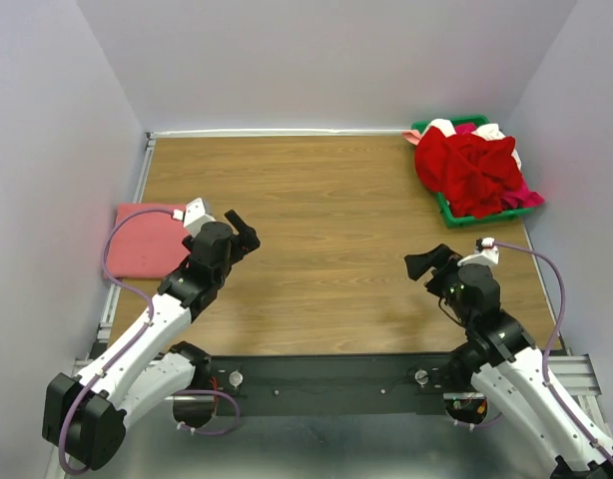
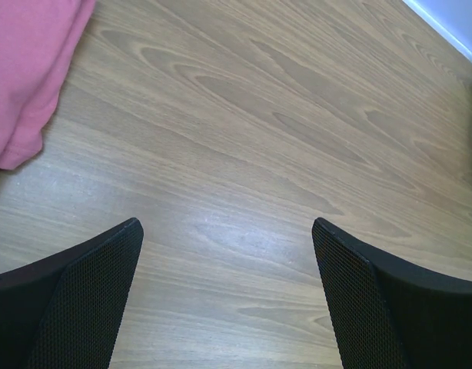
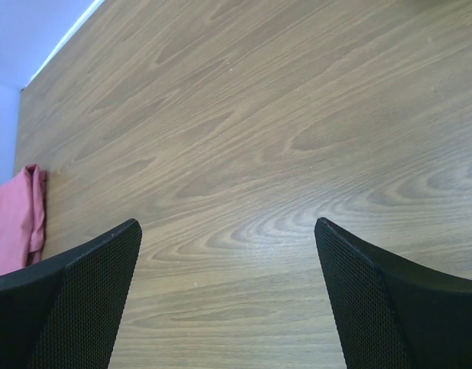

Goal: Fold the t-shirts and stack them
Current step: Grab the tshirt from the pile

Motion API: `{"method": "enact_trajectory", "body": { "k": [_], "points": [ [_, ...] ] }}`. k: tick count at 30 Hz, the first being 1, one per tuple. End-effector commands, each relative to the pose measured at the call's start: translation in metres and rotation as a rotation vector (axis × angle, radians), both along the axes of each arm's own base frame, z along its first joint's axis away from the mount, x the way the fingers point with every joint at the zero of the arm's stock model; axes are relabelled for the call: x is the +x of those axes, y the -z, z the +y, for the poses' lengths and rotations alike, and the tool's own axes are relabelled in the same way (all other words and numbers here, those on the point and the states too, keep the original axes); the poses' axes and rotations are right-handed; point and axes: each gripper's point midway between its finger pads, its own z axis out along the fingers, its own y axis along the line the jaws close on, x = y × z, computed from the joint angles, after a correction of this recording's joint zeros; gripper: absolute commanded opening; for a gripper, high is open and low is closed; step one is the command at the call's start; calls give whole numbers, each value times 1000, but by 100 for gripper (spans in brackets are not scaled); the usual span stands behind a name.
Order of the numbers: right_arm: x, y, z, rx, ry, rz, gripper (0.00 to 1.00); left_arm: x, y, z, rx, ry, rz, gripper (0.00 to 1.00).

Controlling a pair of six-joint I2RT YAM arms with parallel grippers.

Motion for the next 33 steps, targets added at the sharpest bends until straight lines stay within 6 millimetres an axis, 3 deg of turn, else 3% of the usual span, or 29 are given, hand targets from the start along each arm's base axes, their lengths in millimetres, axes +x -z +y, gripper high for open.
{"method": "enact_trajectory", "body": {
  "k": [1,5,7,10,12,13,14,16,17,18,21,22,24,26,27,29,30,31,33],
  "points": [
    [5,-12,-15,-57,67,-16,100,-1,-7,1,-43,-31,-17,99],
    [14,-29,-27,-76,149,-30,100,-1,-31,-15,-54,103,-135,99],
    [20,-47,-32,-96,182,-58,100,-5,-37,-12,-99,76,-172,99],
    [33,-51,-40,-143,252,-24,100,-7,-36,-3,-158,9,-196,99],
    [44,-70,-53,-160,354,-41,100,-11,-37,-4,-158,30,-218,99],
    [53,-61,-54,-237,362,8,100,-12,-36,-3,-157,26,-215,99],
    [63,-85,-59,-257,409,-23,100,-12,-37,-1,-153,20,-215,99],
    [81,-83,-62,-372,439,26,100,-13,-34,2,-135,11,-198,99],
    [91,-102,-68,-403,492,7,100,-14,-32,2,-128,11,-187,99],
    [94,-92,-72,-460,508,40,100,-13,-31,1,-126,16,-182,99],
    [124,-107,-83,-530,561,70,100,-12,-23,1,-92,18,-142,99],
    [136,-119,-98,-533,593,74,100,-13,-19,5,-79,1,-128,99],
    [162,-106,-103,-536,548,132,100,-11,-15,7,-75,-19,-112,99],
    [184,-112,-124,-512,541,148,100,-10,-11,11,-73,-49,-106,99],
    [198,-93,-128,-530,518,201,100,-9,-12,12,-85,-67,-108,99],
    [223,-79,-143,-527,484,247,100,-9,-11,13,-88,-79,-103,99],
    [228,-88,-146,-506,476,226,100,-9,-10,13,-88,-79,-100,99],
    [238,-68,-153,-508,457,273,100,-9,-9,13,-86,-79,-98,99],
    [257,-64,-146,-475,401,269,100,-9,-7,14,-80,-85,-87,99]
  ]
}}
